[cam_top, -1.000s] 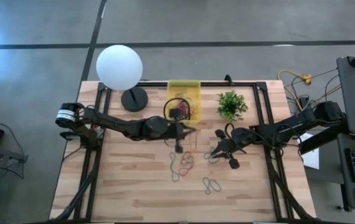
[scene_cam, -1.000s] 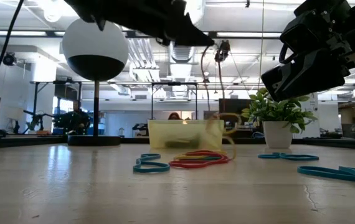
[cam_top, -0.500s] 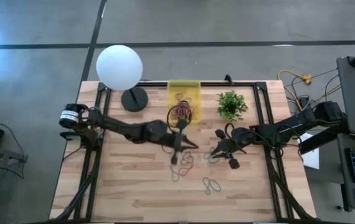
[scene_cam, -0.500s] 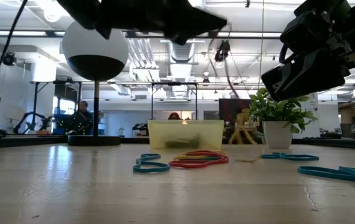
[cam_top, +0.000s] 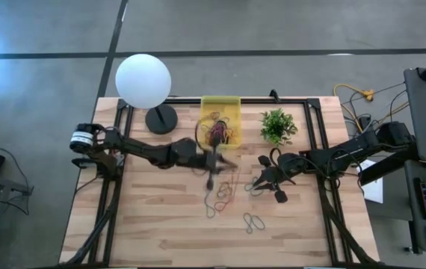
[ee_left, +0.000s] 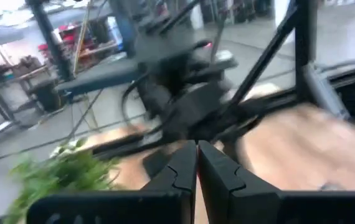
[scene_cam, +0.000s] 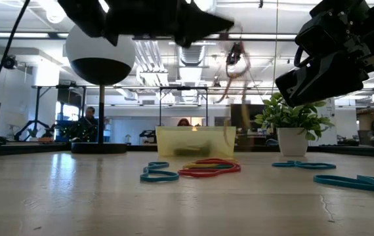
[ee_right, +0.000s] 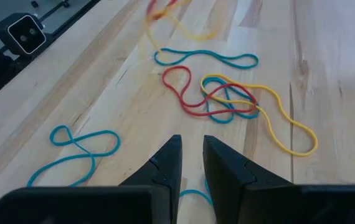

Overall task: Pick and place rubber bands into bin
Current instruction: Put the red rubber band into the yellow bin

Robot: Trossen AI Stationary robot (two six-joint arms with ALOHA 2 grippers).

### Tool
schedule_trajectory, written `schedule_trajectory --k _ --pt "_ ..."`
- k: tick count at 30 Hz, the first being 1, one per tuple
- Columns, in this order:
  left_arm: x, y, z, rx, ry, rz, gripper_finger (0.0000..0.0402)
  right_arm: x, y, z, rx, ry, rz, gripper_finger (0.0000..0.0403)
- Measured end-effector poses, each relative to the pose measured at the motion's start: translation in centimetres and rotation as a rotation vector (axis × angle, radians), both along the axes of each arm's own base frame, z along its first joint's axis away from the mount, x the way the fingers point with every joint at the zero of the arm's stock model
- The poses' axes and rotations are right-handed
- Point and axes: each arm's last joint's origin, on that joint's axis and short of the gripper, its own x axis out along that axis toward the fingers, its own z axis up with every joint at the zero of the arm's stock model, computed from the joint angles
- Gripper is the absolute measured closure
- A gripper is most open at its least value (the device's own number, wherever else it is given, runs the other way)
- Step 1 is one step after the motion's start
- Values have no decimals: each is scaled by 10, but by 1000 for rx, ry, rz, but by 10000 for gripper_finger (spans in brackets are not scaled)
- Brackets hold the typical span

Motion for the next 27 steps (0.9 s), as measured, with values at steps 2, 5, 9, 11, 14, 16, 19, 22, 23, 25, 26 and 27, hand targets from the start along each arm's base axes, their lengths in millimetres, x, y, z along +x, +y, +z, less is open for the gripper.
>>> schedule_trajectory --k 2,5,9,11,14,16,19,22,23,25,26,27 --pt "-1 1 -4 36 6 -142 401 0 0 0 0 0 0 346" --pt "0 -9 -4 15 -32 -343 402 0 0 0 0 -1 1 346" --pt "1 -5 -6 1 -28 -313 402 1 -1 1 -23 -23 -38 346" --pt "2 -6 -7 2 -30 -316 401 2 -2 2 -40 -31 -77 346" --pt "2 -9 -5 5 -50 -340 402 2 -3 2 -48 -31 -91 344" --pt "2 -7 -6 3 -43 -328 402 2 -3 2 -47 -31 -91 338" --pt "2 -7 -7 2 -34 -323 402 2 -3 2 -45 -31 -92 325" --pt "2 -8 -7 2 -37 -332 402 4 -2 3 -41 -53 -93 314" --pt "2 -8 -6 3 -38 -331 402 6 -2 3 -38 -64 -94 311" --pt "2 -7 -5 9 -48 -329 402 10 -2 0 -32 -84 -96 305" --pt "2 -7 -4 11 -54 -326 402 13 -1 -3 -32 -88 -95 302" --pt "2 -7 -4 12 -61 -326 402 15 -1 -7 -33 -79 -95 299"
